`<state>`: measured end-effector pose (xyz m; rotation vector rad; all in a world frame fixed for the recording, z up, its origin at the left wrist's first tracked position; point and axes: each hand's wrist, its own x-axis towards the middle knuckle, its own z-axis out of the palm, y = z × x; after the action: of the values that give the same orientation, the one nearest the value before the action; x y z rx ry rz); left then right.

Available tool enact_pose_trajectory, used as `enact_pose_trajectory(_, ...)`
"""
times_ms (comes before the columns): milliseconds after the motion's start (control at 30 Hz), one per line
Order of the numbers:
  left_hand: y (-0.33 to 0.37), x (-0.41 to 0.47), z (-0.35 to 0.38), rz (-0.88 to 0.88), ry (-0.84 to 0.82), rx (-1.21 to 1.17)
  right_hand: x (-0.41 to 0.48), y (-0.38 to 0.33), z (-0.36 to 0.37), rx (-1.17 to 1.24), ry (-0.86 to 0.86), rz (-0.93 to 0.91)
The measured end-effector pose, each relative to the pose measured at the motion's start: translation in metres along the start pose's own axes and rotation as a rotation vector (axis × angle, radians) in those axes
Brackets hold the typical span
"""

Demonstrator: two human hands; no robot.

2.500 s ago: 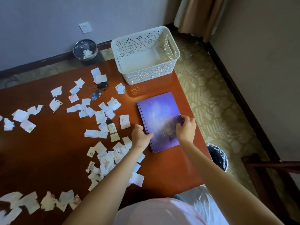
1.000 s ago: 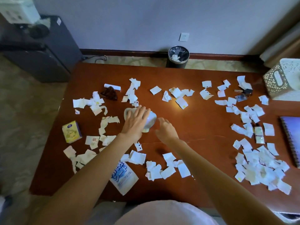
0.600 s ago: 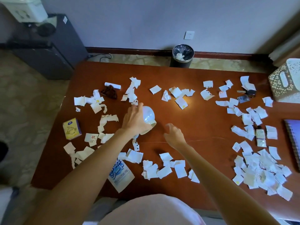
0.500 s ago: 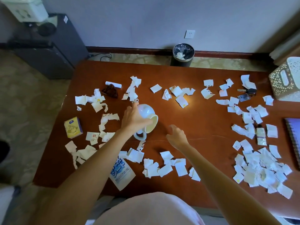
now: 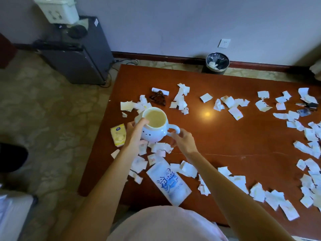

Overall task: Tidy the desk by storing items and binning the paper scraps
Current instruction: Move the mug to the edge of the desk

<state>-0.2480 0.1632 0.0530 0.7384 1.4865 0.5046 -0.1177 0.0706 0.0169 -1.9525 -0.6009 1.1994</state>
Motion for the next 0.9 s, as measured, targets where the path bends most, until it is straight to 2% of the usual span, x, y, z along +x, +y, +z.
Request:
enact_pose_trajectory(100,0.008,0.02,-0.061,-0.037,0.059,-0.112,0.002,-0.024,0.067,-0.04,0.009,-0.027)
enact_pose_trajectory(233,0.018,0.037,-0.126,-0.018,0.133,-0.244,0.002,-0.059,0.142,0.059,-0.069,-0.004)
enact_pose_trajectory(400,0.024,0.054,-0.173,0.018,0.156,-0.24,0.013,-0.076,0.204,0.182,-0.163,0.099)
enact_pose_trajectory(600,0.026,0.077,-0.183,-0.038,0.112,-0.221,0.028,-0.07,0.224,0.104,-0.179,0.212)
enact_pose_trajectory(900,0.03,0.098,-0.14,-0.078,0.018,-0.127,0.051,-0.059,0.194,0.065,0.035,0.164)
